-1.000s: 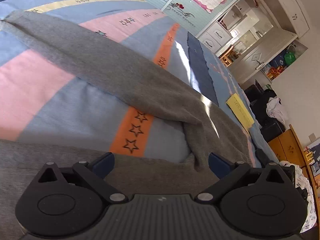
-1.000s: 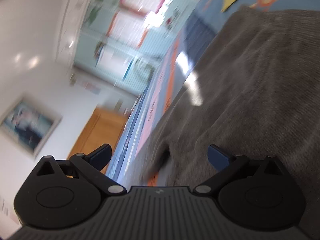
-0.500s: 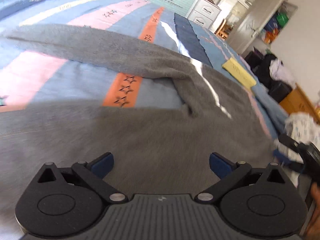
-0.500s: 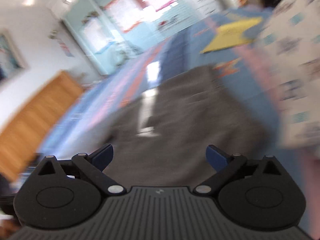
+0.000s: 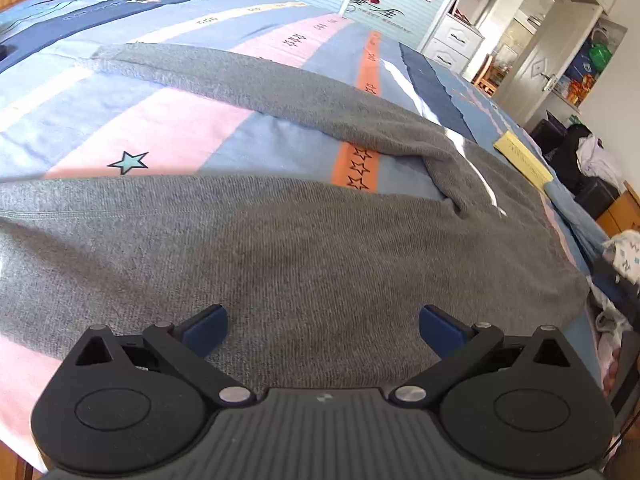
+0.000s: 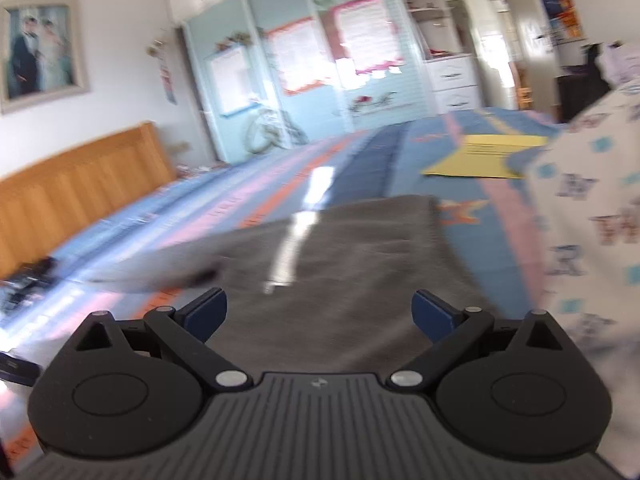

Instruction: Fold clothes

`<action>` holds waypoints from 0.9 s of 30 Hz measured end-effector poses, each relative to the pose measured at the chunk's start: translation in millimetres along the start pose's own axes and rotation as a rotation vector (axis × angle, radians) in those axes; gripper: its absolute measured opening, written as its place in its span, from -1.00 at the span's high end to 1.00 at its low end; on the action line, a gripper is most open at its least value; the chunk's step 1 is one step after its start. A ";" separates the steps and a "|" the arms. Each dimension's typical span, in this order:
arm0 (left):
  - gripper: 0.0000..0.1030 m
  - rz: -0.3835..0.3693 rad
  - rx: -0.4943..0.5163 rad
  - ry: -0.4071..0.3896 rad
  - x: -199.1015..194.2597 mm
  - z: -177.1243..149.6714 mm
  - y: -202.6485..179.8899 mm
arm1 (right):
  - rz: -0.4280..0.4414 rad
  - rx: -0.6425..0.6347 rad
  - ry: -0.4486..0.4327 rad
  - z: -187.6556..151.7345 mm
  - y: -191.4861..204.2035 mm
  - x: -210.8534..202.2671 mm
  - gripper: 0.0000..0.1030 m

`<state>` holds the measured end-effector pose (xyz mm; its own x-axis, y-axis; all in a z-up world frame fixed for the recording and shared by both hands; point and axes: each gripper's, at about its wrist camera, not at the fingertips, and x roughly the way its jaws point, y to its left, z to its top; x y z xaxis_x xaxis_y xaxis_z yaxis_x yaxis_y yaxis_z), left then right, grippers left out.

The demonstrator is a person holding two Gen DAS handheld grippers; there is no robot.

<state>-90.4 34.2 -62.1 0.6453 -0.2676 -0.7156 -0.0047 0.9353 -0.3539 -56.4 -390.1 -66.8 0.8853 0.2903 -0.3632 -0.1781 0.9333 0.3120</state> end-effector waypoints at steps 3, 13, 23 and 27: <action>-0.98 -0.006 0.014 0.007 3.1 -0.9 -1.8 | -0.129 0.036 0.145 -5.4 -8.6 26.4 -0.91; -0.98 -0.016 -0.030 -0.009 4.2 -0.2 6.2 | -0.193 0.147 0.153 4.6 -29.7 -6.4 -0.88; -0.98 0.122 -0.205 -0.179 -57.6 17.7 41.8 | 0.102 0.229 0.019 2.9 -10.4 -2.4 -1.00; -0.98 0.222 -0.282 -0.228 -83.6 11.4 67.1 | 0.199 0.259 0.053 -1.6 8.1 16.2 -1.00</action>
<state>-136.0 122.0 -19.2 0.7574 0.0213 -0.6526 -0.3510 0.8560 -0.3795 -44.1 -377.5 -71.5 0.8192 0.4787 -0.3160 -0.2239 0.7741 0.5922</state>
